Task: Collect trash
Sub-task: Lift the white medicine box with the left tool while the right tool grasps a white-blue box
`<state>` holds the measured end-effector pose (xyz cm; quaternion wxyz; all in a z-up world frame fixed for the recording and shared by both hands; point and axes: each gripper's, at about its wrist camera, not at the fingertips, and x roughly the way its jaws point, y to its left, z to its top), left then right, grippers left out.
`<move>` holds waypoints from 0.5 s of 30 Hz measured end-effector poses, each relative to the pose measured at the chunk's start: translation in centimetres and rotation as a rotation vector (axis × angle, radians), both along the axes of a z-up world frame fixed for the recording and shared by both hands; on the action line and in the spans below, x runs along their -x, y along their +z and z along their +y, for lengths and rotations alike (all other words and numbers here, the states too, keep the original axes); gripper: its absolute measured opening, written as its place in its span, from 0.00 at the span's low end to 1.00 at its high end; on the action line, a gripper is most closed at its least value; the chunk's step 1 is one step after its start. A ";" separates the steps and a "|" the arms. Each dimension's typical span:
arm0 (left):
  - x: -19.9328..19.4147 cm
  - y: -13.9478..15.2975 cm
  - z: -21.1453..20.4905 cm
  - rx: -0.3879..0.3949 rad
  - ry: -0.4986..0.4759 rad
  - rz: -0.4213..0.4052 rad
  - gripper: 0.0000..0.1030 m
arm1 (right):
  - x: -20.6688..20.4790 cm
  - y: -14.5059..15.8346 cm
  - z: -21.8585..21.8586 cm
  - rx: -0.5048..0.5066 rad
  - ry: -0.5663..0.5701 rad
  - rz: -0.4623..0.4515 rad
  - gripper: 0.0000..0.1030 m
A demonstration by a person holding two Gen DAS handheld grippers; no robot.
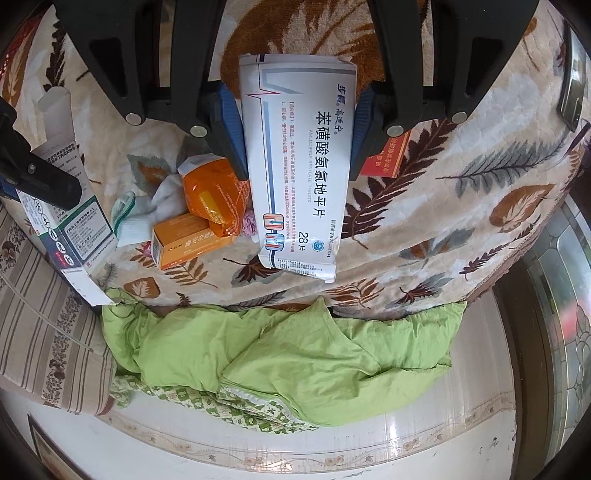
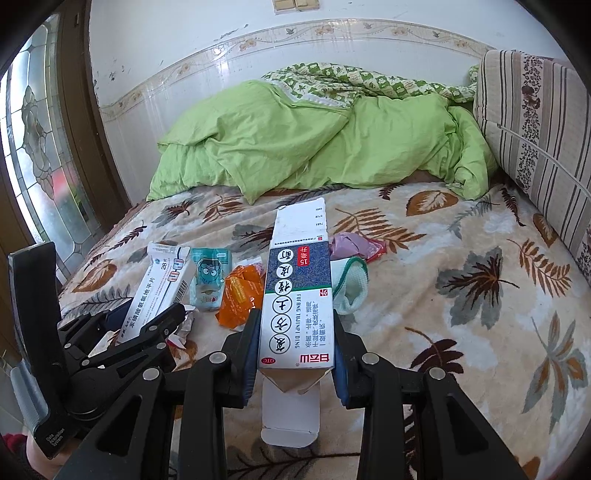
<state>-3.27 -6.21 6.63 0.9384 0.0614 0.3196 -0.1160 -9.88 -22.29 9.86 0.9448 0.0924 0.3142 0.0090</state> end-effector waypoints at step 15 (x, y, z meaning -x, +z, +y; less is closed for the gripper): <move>0.0 0.0 -0.2 -0.006 -0.005 -0.001 0.48 | -0.1 0.0 0.2 -0.002 0.002 0.002 0.34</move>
